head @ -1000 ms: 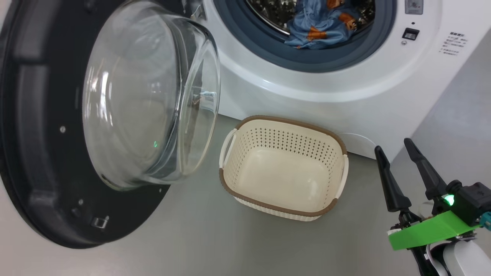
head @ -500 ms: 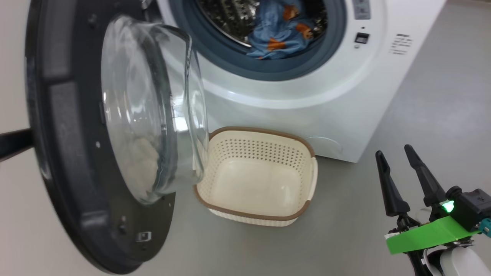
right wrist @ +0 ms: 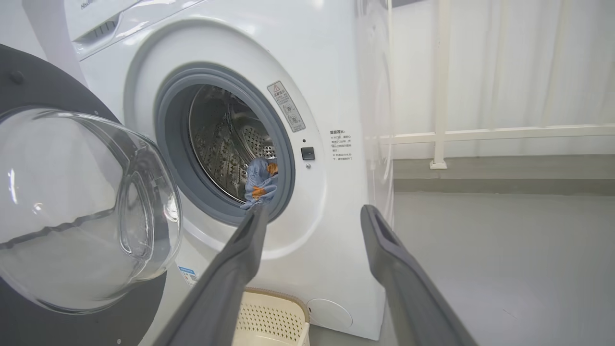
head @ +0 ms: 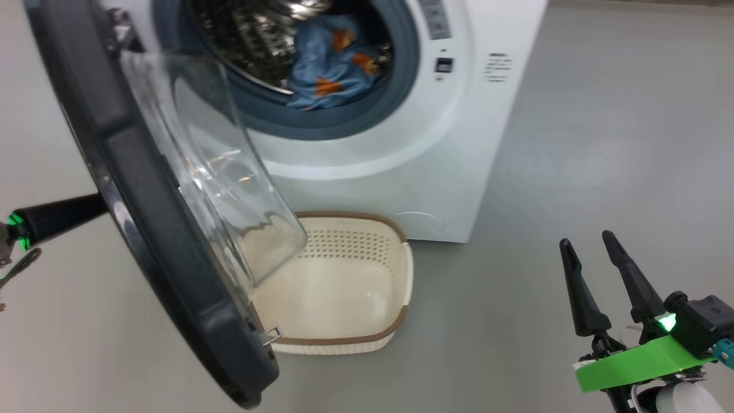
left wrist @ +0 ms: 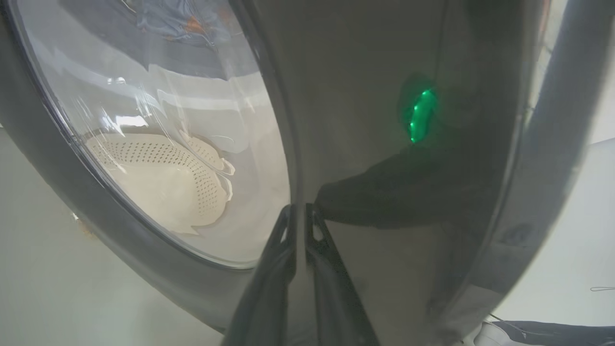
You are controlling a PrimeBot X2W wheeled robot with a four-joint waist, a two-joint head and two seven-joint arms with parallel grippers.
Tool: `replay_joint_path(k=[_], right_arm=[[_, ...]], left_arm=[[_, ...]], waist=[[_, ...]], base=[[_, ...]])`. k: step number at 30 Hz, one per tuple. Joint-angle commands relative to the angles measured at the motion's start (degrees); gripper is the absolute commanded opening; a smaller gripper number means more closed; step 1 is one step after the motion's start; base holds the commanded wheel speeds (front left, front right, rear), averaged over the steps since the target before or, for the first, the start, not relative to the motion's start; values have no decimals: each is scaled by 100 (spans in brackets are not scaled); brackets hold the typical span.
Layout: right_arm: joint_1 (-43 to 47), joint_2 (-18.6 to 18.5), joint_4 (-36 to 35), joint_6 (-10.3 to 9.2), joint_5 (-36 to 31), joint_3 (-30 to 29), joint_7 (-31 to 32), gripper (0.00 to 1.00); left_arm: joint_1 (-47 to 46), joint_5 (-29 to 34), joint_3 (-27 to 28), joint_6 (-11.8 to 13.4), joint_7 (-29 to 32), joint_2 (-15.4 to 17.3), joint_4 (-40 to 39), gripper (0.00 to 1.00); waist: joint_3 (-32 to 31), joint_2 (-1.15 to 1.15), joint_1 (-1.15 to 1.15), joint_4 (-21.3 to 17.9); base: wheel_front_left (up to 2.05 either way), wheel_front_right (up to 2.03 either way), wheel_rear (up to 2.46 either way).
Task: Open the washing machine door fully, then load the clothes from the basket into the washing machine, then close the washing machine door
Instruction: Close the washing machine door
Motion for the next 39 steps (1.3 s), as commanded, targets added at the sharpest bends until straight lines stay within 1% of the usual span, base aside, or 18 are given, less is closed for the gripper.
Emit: replay_joint_path(k=[1,11,17,24,39], right_arm=[[62,-22,-162,25,28,46,-46,100],[228,28,-163,25,38,-24,-46,100],[283,27,-166,25,52,-37,-46,100],[303,36,-182,25,45,-91,-46,100],[218,-5,-178,25,27,-53,-46,100]], left_arm=[[-316,80,224,-47,-119,179,-65,0],[-444,289,247,-118,-373,125,261,0],[-474,388,287,-171,-540,103,468,0],[-542,477,262,-225,-666,17,576,0],[-173,467,328,-311,-795,-18,358,0]], waist=[[-137,0,-1,-538],[-233,0,-1,-1384],[-273,0,-1,-1669],[-261,0,-1,-1648],[-279,0,-1,-973]], base=[[0,0,0],[0,0,0],[0,0,0],[0,0,0],[0,0,0]])
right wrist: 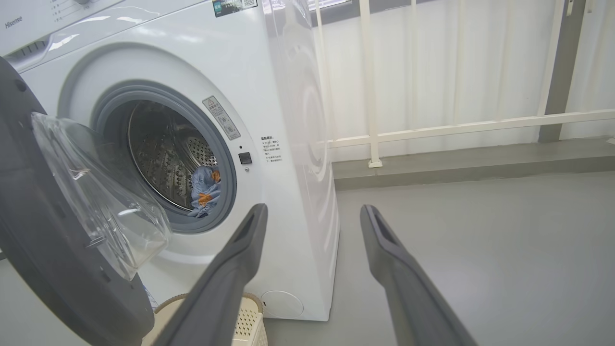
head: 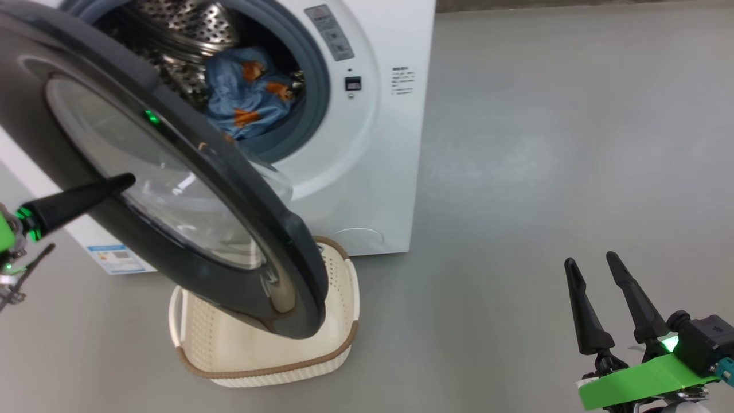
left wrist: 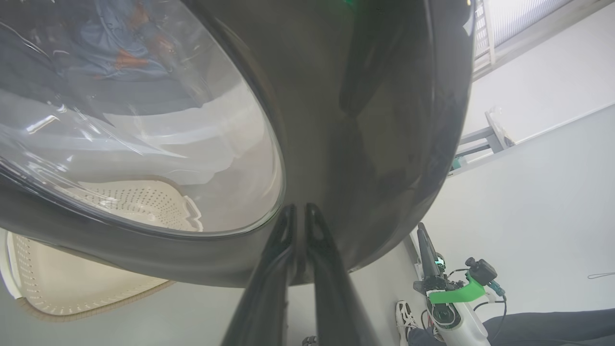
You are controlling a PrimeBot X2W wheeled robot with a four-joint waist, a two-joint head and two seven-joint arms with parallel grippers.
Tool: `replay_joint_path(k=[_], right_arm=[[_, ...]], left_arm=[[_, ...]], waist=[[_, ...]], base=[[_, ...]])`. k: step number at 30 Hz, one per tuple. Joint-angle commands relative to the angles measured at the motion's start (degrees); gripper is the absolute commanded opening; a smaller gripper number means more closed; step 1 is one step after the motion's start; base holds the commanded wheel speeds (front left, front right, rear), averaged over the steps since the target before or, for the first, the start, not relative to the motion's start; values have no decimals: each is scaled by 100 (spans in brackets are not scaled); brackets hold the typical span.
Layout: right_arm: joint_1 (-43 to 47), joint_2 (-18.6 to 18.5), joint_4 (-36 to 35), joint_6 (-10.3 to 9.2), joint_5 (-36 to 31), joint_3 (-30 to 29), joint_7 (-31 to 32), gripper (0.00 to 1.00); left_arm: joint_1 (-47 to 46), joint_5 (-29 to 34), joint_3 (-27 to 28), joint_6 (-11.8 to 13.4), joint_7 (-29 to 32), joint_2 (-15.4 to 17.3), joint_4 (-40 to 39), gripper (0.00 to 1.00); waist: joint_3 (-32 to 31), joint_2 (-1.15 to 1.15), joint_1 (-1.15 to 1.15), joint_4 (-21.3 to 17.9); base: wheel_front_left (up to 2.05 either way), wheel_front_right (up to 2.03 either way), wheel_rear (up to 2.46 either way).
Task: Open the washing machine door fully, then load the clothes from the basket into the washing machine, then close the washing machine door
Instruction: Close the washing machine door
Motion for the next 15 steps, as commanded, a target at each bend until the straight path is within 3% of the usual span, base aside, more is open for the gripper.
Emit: replay_joint_path(k=[1,15], right_arm=[[-131,-117,-151,25,18,93,-46,100],[-107,-143,-148,25,21,118,-46,100]], left_arm=[[-20,26,279,-52,-48,306,-182,0],[1204,-31,574,-87,-810,-52,-536,0]], waist=[[-13,0,0,169],[-90,0,0,512]], base=[[0,0,0],[0,0,0]])
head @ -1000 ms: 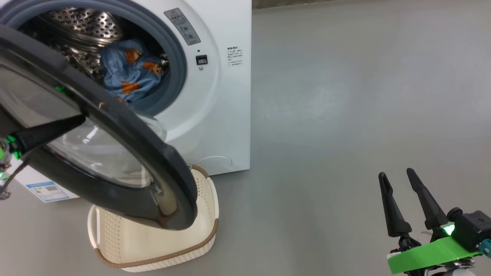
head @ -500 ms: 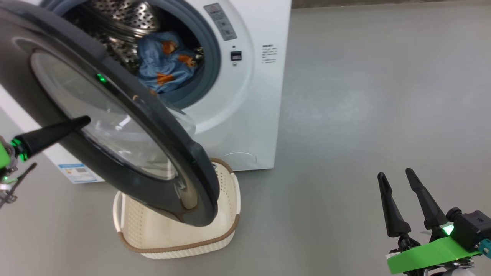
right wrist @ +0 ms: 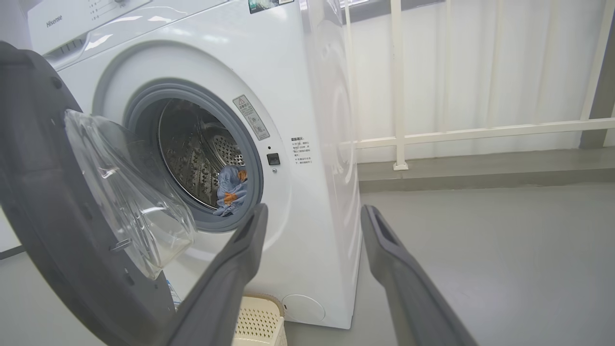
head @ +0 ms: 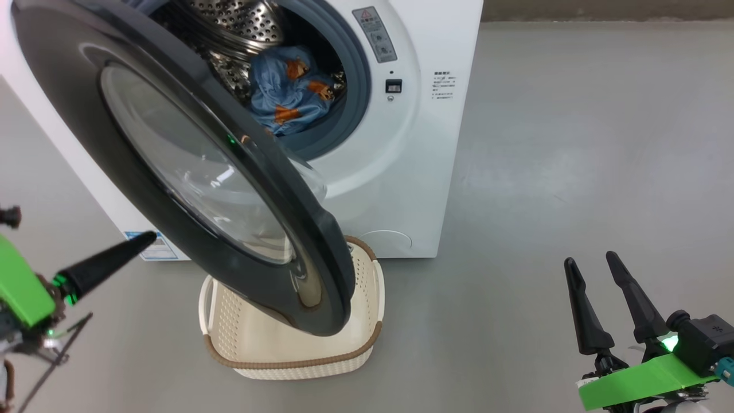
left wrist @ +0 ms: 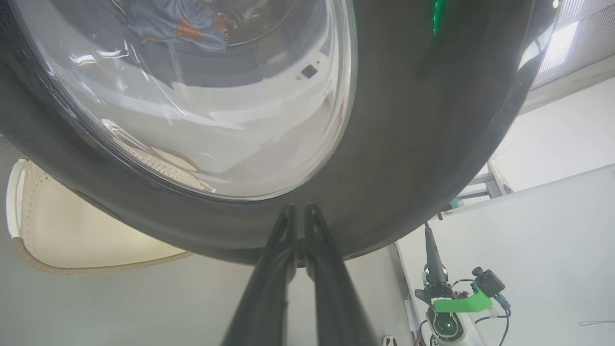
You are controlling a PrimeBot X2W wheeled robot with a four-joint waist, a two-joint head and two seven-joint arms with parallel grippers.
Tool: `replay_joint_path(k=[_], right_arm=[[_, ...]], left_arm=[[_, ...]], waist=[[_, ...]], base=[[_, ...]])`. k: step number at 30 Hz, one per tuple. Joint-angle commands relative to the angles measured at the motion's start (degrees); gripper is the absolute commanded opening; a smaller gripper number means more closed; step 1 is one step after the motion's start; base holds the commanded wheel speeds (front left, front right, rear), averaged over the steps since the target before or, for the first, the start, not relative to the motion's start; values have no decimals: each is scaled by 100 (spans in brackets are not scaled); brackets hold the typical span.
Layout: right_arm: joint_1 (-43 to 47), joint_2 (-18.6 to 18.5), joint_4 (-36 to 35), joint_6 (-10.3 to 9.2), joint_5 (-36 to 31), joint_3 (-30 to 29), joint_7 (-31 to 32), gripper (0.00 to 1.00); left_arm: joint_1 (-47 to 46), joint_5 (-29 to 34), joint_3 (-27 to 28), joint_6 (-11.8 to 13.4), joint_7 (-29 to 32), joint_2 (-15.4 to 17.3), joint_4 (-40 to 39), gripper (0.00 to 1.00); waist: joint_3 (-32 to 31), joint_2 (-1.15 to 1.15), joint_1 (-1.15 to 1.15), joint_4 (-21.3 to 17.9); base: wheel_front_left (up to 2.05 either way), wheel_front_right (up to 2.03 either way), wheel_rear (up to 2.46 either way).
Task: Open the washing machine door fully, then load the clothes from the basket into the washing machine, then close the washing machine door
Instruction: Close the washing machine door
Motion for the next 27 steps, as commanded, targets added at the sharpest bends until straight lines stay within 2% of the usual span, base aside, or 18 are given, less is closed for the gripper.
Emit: replay_joint_path(k=[1,3,5,8,9,10,11,12,20,27], right_arm=[[-95,-126,-151,25,23,106,-46,100],[-78,-133,-156,25,26,93,-46,100],[-62,-144,-160,25,29,82,-46,100],[-54,-151,-158,25,29,75,-46,100],[-49,-153,-156,25,28,72,-46,100],[-45,-154,-156,25,27,72,-46,100],[-42,-157,-158,25,27,75,-46,100],[-38,-159,-159,25,27,76,-46,100],[-33,-209,-152,25,34,107,-46,100],[-53,-200,-134,25,34,152,-46,100]], left_arm=[[42,-55,363,-34,-145,210,-212,0],[296,-68,405,-35,-256,145,-300,2],[541,-52,452,-35,-418,61,-367,17],[766,1,503,-35,-628,-28,-432,18],[871,41,512,-35,-733,-77,-457,32],[976,79,507,-35,-820,-119,-489,38],[1077,154,506,-35,-936,-145,-513,56],[1172,263,500,-35,-1084,-164,-526,100],[1717,649,353,-36,-2100,-446,-550,100],[2020,1510,-142,-36,-3531,-346,-397,100]], waist=[[-22,0,0,26],[-37,0,0,52],[-50,0,0,82],[-56,0,0,111],[-67,0,0,128],[-74,0,0,142],[-81,0,0,157],[-86,0,0,176],[-91,0,0,344],[-92,0,0,471]], base=[[0,0,0],[0,0,0],[0,0,0],[0,0,0],[0,0,0],[0,0,0],[0,0,0],[0,0,0],[0,0,0],[0,0,0]])
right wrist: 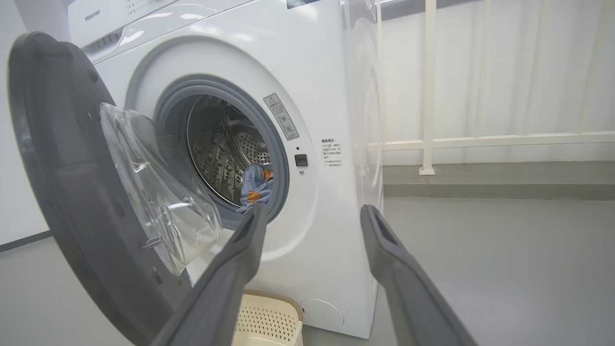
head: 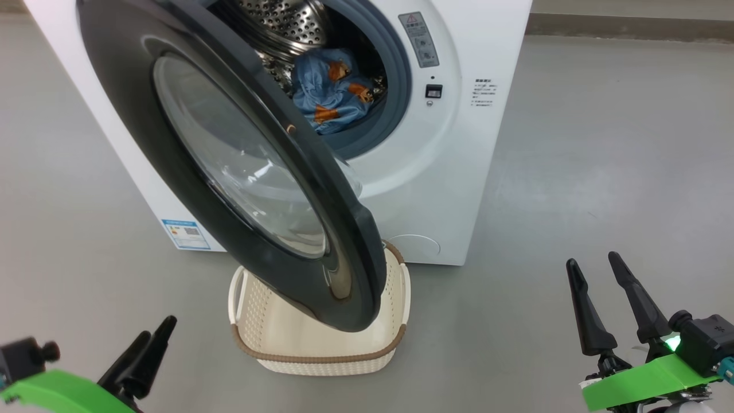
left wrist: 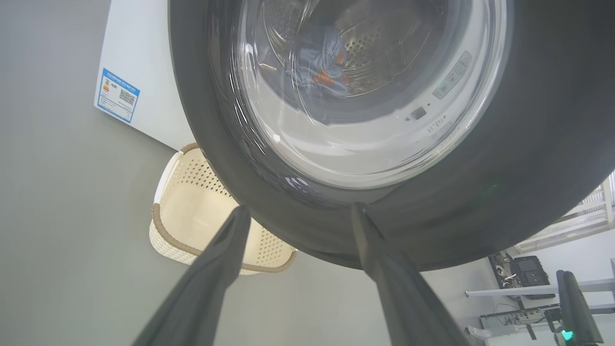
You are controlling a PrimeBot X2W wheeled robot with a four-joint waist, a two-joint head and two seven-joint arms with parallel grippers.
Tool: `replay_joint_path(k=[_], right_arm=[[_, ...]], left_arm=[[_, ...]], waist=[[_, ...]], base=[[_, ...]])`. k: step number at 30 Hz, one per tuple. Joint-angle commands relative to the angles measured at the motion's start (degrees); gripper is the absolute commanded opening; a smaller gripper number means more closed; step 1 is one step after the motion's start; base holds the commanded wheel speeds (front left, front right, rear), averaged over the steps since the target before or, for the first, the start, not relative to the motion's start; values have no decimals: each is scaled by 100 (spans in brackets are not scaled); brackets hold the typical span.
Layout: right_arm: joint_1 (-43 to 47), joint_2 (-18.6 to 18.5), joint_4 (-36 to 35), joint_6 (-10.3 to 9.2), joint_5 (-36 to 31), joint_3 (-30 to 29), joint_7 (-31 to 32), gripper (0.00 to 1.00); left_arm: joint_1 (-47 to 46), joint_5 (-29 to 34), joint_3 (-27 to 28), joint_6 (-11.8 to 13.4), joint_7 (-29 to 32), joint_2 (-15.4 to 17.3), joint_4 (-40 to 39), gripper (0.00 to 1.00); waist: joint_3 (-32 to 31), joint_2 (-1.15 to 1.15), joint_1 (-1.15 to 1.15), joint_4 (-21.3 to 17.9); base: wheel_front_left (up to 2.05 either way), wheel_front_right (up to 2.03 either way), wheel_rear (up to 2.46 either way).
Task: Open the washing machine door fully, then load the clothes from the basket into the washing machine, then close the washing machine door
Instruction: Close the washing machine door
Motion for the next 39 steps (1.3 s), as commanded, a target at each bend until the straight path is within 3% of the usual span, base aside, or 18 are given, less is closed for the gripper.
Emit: replay_joint_path(k=[1,9,12,18,20,21,30,39], right_arm=[[-61,-89,-132,25,34,126,-46,100],[-58,-100,-112,25,39,170,-46,100],[-64,-115,-117,25,39,185,-46,100],[-68,-117,-127,25,38,177,-46,100],[-73,-115,-125,25,37,182,-46,100],[-90,-111,-120,25,34,189,-46,100],[-167,-92,-74,25,51,243,-46,100],[-173,-93,-51,25,62,242,-46,100]], left_arm=[[-116,157,143,-29,-264,247,-54,100],[-161,1278,-830,-29,-2480,500,341,100],[-294,2141,-1138,-29,-3061,617,680,100],[-270,3616,-264,19,-3121,51,608,100],[-211,3794,-101,16,-3122,-81,580,100],[-120,4146,234,8,-3122,-317,487,100],[198,5091,893,-25,-3123,-980,310,100],[453,5388,951,-28,-3124,-1185,312,100]], waist=[[0,0,0,36],[-20,0,0,196],[-19,0,0,262],[9,0,0,343],[15,0,0,347],[29,0,0,349],[41,0,0,309],[14,0,0,292]], base=[[0,0,0],[0,0,0],[0,0,0],[0,0,0],[0,0,0],[0,0,0],[0,0,0],[0,0,0]])
